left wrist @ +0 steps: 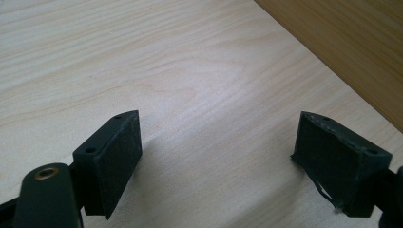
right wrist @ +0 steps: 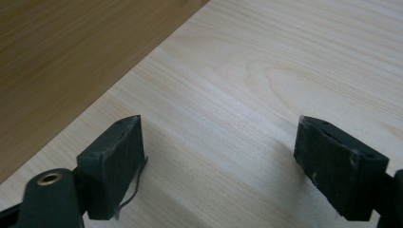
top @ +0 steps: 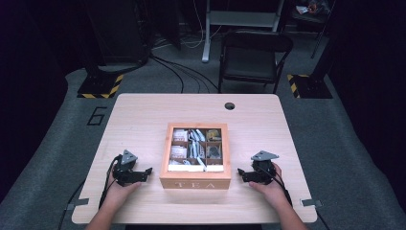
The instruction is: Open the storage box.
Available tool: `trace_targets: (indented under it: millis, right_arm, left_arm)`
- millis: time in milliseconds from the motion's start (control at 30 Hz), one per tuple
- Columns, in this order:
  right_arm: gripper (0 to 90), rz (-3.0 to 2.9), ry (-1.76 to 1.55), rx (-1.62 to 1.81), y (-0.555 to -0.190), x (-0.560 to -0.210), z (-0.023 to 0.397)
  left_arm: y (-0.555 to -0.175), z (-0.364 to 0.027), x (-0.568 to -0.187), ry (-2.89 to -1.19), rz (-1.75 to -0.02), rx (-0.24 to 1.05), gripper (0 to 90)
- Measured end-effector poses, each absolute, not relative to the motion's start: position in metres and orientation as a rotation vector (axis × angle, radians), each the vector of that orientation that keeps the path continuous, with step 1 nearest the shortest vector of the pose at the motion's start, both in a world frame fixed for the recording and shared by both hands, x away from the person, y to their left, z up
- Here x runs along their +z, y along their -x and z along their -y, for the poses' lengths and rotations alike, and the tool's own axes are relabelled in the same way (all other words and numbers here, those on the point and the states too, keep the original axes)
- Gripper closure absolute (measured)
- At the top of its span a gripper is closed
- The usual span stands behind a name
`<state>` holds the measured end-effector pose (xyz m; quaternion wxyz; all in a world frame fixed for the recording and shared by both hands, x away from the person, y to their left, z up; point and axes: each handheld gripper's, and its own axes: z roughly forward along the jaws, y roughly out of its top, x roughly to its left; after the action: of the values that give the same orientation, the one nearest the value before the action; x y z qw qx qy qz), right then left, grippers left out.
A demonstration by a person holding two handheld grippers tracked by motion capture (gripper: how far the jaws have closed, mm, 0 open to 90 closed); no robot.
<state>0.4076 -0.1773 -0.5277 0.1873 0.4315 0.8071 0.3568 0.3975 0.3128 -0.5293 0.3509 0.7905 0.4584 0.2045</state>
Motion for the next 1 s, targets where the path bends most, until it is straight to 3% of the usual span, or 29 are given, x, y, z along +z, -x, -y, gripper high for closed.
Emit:
trace_targets:
  millis: [100,300,367,533,767,1000]
  right_arm:
    - [20.0,-2.27,-1.22,1.007,-0.407,-0.528,0.177]
    - [41.9,-2.254,-1.232,0.995,-0.405,-0.523,0.175]
    - [43.7,-2.247,-1.264,0.99,-0.405,-0.522,0.176]
    - [46.6,-2.2,-1.248,1.021,-0.402,-0.513,0.177]
    - [57.1,-2.201,-1.203,1.047,-0.395,-0.498,0.173]
    - [57.5,-2.188,-1.184,1.119,-0.393,-0.487,0.174]
  left_arm:
    - [-0.397,-0.312,-0.529,-2.042,-1.192,0.535,16.1]
    - [-0.397,-0.312,-0.526,-2.004,-1.225,0.487,19.7]
    - [-0.397,-0.312,-0.525,-1.999,-1.233,0.483,26.1]
    - [-0.391,-0.31,-0.515,-1.972,-1.206,0.436,29.4]
    - [-0.384,-0.305,-0.497,-1.976,-1.126,0.397,37.8]
    - [-0.379,-0.303,-0.481,-1.98,-1.098,0.425,40.0]
